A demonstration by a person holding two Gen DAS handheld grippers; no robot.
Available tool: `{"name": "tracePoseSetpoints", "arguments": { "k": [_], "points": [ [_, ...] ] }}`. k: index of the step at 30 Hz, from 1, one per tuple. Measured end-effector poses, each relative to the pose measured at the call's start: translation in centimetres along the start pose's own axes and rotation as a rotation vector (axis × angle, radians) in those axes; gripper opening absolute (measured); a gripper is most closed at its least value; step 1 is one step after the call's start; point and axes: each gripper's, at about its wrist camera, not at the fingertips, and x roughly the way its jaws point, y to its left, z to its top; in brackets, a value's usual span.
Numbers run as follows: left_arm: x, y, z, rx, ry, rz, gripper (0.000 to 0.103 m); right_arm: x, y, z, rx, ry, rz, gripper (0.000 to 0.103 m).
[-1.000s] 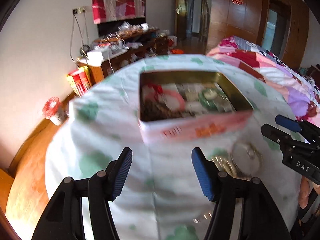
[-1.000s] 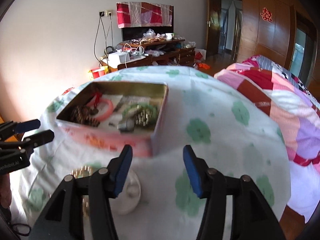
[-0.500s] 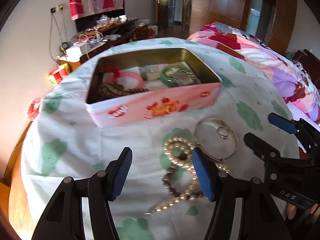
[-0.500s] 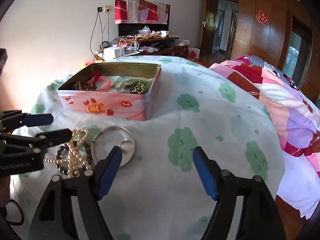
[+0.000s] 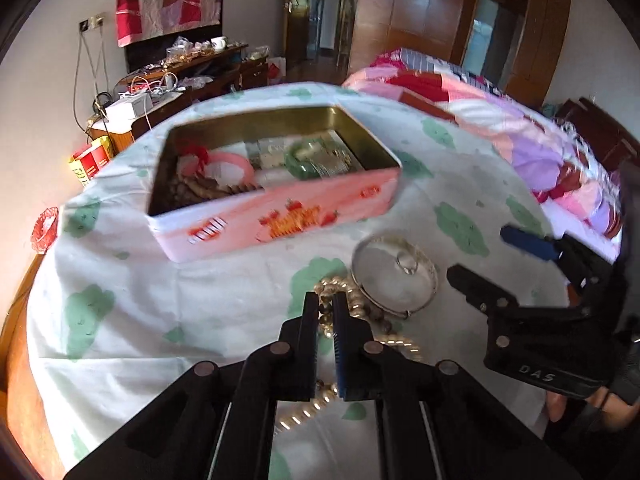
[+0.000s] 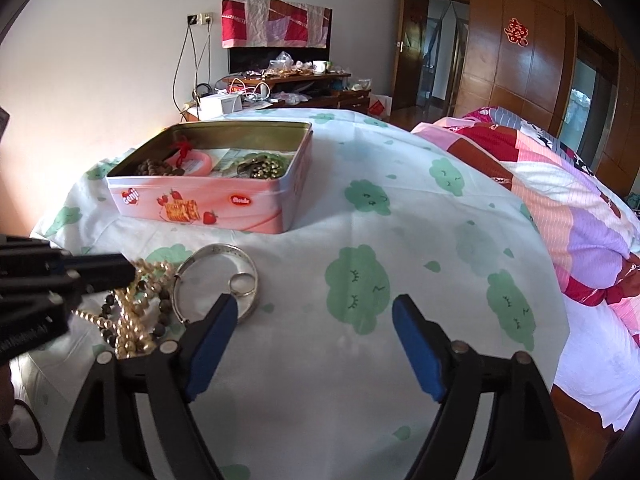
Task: Organize jewelry
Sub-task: 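Grasp the pearl necklace with the left tool while the right tool grasps the silver bangle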
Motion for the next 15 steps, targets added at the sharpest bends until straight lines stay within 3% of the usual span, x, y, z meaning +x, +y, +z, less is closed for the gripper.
{"name": "tracePoseSetpoints", "arguments": {
  "k": [5,15],
  "points": [
    [-2.8,2.6,1.2,-0.055,-0.072,0.013,0.005,-0.1,0.1,0.1,0.002,0.006,0.008,0.082],
    [-5.0,5.0,1.9,-0.114,-0.124,0.001,0.005,0.7,2.9,1.9,-0.068,0.041,0.085,0.083]
  ]
}}
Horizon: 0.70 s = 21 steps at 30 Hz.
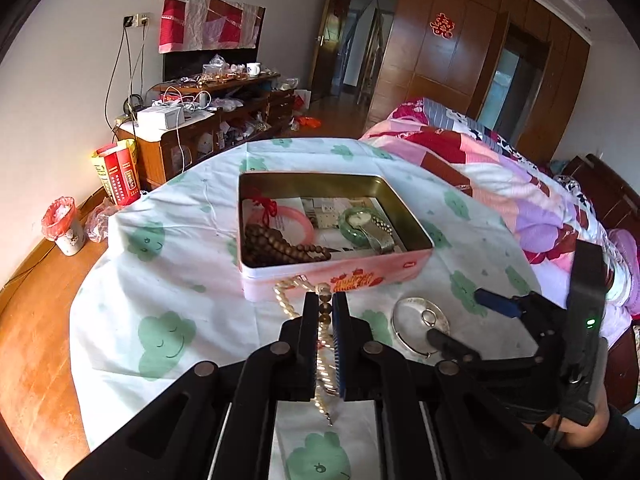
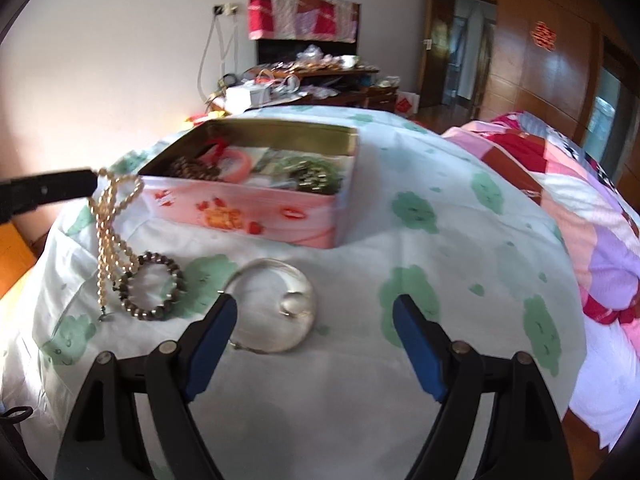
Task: Organize jewelry
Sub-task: 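Grasp the pearl necklace with the left tool while the right tool grasps the silver bangle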
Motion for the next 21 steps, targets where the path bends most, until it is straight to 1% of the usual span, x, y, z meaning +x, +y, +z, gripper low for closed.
{"name": "tracePoseSetpoints", "arguments": {
  "k": [5,10,13,15,16,17,18,21],
  "points": [
    [-0.4,1.5,0.4,-0.017,-0.012,0.025,0.005,1.4,1.1,0.7,-0.035,0.045,0.035,0.083],
    [0.9,3.0,-0.4,-0.044,0.016,0.056,0.005,2.8,1.6,0.8,-0.051,0.101,0.046,0.083],
    [1.8,3.4,-1.0,-0.057,0.035,0.058,0.005,3.3,1.7,0.7,-0.059,0.131,0.051,0.083],
    [2.2,3.5,-1.4,-0.061,0.046,0.056,0.005,3.3,1.7,0.6,-0.057,0.136,0.061,0.082],
    [2.3,3.5,-1.5,-0.062,0.049,0.052,0.005,3.3,1.6,0.5,-0.056,0.135,0.065,0.076],
    [2.3,3.5,-1.6,-0.061,0.05,0.05,0.005,3.1,1.6,0.5,-0.056,0.133,0.065,0.068],
    [2.3,3.4,-1.6,-0.06,0.049,0.047,0.005,3.0,1.6,0.4,-0.055,0.133,0.072,0.066],
    [1.8,3.3,-1.5,-0.059,0.038,0.043,0.005,2.6,1.7,0.4,-0.065,0.118,0.063,0.066]
  ]
}}
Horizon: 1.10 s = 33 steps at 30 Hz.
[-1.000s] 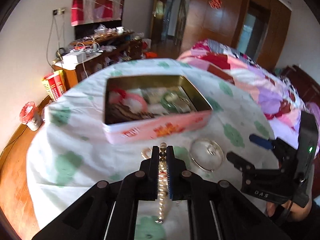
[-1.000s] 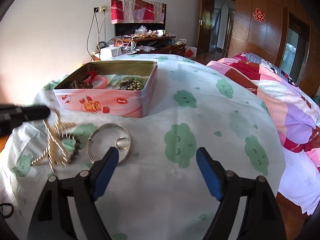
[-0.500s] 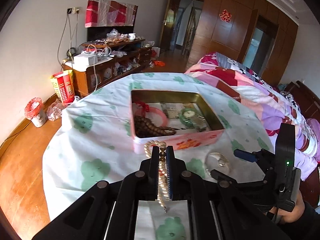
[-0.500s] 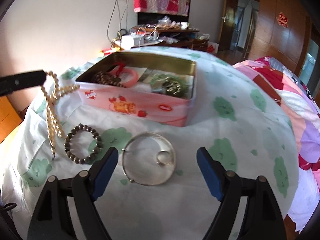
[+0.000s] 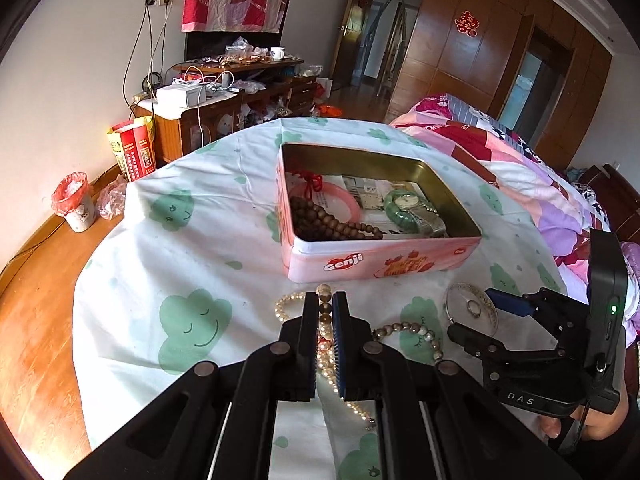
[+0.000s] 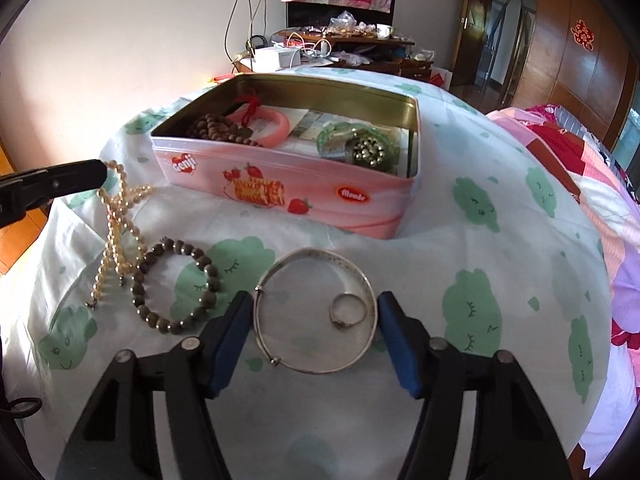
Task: Organize jewelry
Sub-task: 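Grasp the pearl necklace with the left tool while the right tool grasps the silver bangle, then carry the pearls and silver bangle into the tin and open both tools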
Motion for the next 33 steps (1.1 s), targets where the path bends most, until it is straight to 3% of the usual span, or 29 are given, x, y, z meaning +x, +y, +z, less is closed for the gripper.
{"name": "tracePoseSetpoints", "arguments": {
  "k": [17,33],
  "points": [
    [-3.6,-1.7,2.3,0.045,-0.099,-0.027,0.005,-4.4,0.3,0.8,-0.011,-0.184,-0.027,0.066],
    [-4.5,-4.0,5.9,0.143,-0.153,-0.008,0.005,-5.5,-0.7,3.4,-0.006,-0.257,-0.036,0.066]
  ]
}}
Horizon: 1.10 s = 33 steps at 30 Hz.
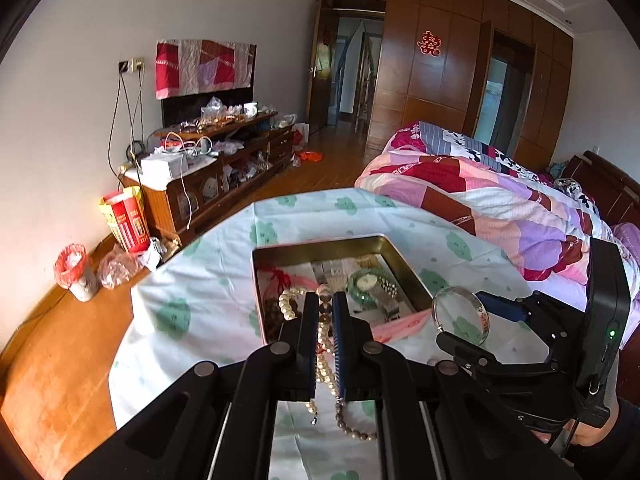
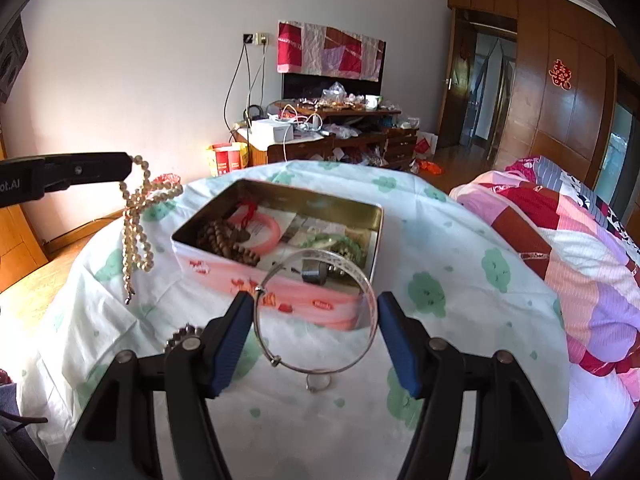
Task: Organize jewelry
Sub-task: 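Carry the pearls and silver bangle into the tin and open both tools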
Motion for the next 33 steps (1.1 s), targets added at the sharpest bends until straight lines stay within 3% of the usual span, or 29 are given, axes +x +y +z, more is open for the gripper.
{"name": "tracePoseSetpoints", "arguments": {
  "k": [15,33],
  "points": [
    [2.0,-0.6,3.1,0.052,-0.017,0.039,0.005,0.8,-1.0,2.7,0.018,-0.039,0.015,0.066],
    [5.7,-0.3,4.6,0.069,0.015,0.077,0.005,3.5,-2.0,4.9,0.038,-0.041,-0.021,0.066]
  ]
}}
